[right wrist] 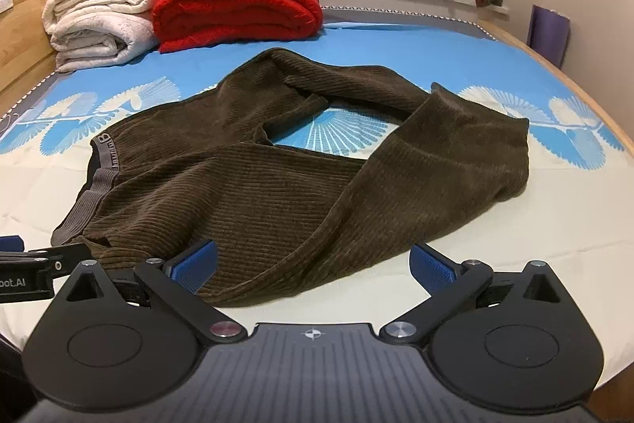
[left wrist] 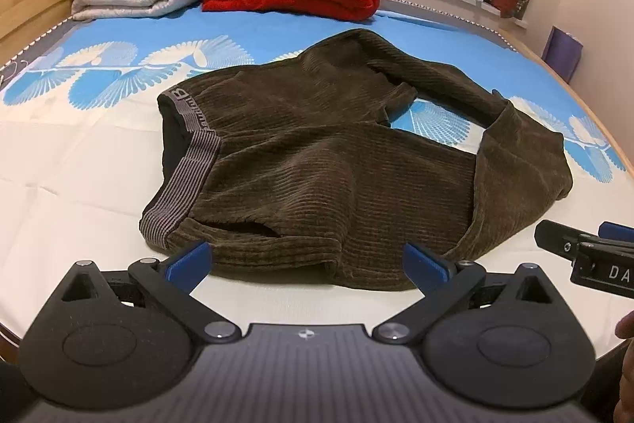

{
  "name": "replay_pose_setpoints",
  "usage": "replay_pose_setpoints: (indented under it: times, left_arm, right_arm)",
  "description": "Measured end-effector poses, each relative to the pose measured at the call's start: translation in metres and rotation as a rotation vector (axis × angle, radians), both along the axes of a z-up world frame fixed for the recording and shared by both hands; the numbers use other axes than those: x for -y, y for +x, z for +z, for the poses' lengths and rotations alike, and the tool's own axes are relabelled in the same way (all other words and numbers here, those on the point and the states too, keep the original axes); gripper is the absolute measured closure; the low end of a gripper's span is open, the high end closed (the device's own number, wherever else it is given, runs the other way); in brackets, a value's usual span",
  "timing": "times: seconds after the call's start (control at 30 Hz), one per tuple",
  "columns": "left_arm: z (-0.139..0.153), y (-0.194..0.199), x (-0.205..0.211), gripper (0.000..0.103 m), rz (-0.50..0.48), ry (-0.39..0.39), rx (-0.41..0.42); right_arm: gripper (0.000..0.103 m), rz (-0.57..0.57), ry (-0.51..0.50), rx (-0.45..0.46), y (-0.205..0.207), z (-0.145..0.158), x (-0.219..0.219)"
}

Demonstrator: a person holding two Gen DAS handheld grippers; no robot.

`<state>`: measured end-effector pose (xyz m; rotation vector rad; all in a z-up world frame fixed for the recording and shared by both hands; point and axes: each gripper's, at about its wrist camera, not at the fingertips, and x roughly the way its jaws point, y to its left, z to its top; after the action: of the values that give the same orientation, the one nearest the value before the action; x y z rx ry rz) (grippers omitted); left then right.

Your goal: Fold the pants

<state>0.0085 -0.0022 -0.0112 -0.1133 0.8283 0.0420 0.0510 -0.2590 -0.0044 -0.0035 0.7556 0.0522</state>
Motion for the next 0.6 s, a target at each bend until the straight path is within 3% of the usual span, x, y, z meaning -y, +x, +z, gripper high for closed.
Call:
replay_pose_setpoints:
  times: [0.6]
  left_arm:
    - [-0.0038,0.0003,0.0008,0.000,-0.012,-0.004,-0.007]
  right_arm:
    - [0.005,-0.001,0.007,0.034,-0.0039,0.0018,0.0010]
